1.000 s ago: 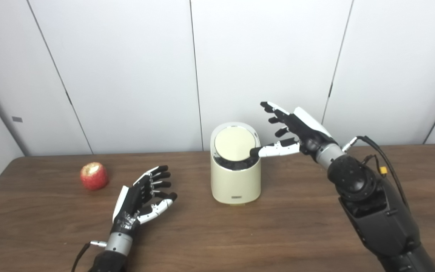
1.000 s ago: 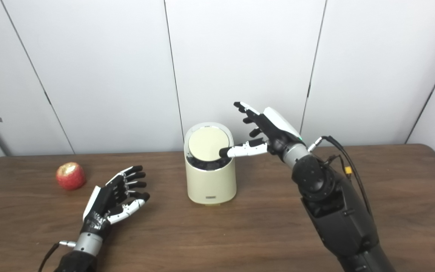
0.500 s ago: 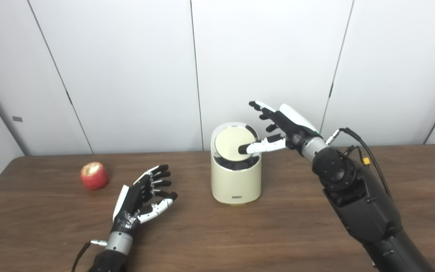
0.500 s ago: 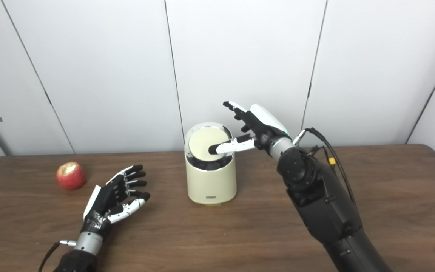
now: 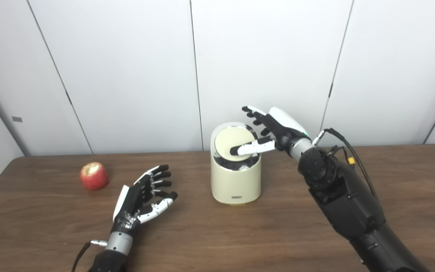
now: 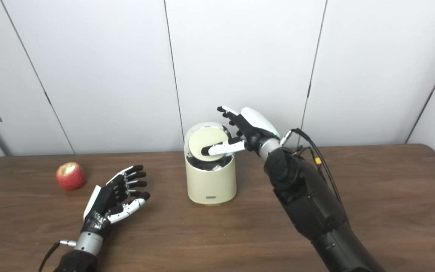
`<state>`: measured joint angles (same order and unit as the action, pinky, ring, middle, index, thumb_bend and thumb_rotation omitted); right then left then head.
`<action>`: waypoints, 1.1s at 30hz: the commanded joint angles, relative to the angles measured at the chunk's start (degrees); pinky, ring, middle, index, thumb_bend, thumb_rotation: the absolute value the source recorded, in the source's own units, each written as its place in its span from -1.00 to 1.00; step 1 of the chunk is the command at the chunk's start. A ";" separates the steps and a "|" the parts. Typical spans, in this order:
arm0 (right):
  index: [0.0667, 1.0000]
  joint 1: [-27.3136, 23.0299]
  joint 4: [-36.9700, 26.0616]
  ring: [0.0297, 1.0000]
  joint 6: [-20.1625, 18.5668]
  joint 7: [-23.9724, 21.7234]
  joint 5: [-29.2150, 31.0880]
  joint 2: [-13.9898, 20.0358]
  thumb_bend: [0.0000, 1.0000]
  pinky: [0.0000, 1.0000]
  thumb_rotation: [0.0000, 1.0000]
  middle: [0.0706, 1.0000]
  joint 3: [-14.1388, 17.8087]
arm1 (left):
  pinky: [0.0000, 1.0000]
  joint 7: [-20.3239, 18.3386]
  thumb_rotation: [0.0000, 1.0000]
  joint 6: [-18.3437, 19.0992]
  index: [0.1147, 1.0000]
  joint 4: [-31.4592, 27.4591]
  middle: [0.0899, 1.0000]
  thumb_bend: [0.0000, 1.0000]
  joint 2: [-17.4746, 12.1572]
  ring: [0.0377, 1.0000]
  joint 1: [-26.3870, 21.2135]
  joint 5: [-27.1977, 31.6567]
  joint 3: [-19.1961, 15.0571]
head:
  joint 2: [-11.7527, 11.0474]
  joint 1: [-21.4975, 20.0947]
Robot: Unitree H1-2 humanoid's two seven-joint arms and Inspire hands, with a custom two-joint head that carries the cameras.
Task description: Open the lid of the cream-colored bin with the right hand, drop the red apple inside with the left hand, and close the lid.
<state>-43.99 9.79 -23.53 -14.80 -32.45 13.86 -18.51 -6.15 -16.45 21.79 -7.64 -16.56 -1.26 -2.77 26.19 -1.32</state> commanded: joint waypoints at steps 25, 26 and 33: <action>0.85 -3.98 -0.56 0.72 1.41 1.12 -2.09 1.03 0.61 0.42 -0.10 0.82 0.31 | 0.20 -0.05 -0.86 -0.94 0.63 4.35 0.56 0.06 1.97 0.42 6.70 0.32 1.16 | 0.90 -0.12; 0.85 -3.92 -0.54 0.73 1.44 1.07 -2.00 1.00 0.61 0.42 -0.11 0.82 0.31 | 0.20 -0.20 -0.86 -0.77 0.63 4.22 0.55 0.06 1.99 0.42 6.73 0.49 1.15 | 0.96 -0.07; 0.86 -3.92 0.19 0.75 1.91 0.78 -1.83 0.88 0.64 0.44 -0.17 0.83 -0.01 | 0.20 -0.42 -0.88 -0.70 0.63 3.88 0.56 0.07 2.19 0.42 6.74 0.96 0.99 | 1.06 0.01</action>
<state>-45.08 10.61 -23.52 -14.66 -34.22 14.23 -18.88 -7.01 -16.46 21.18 -7.67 -16.30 -1.13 -2.76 27.25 -1.23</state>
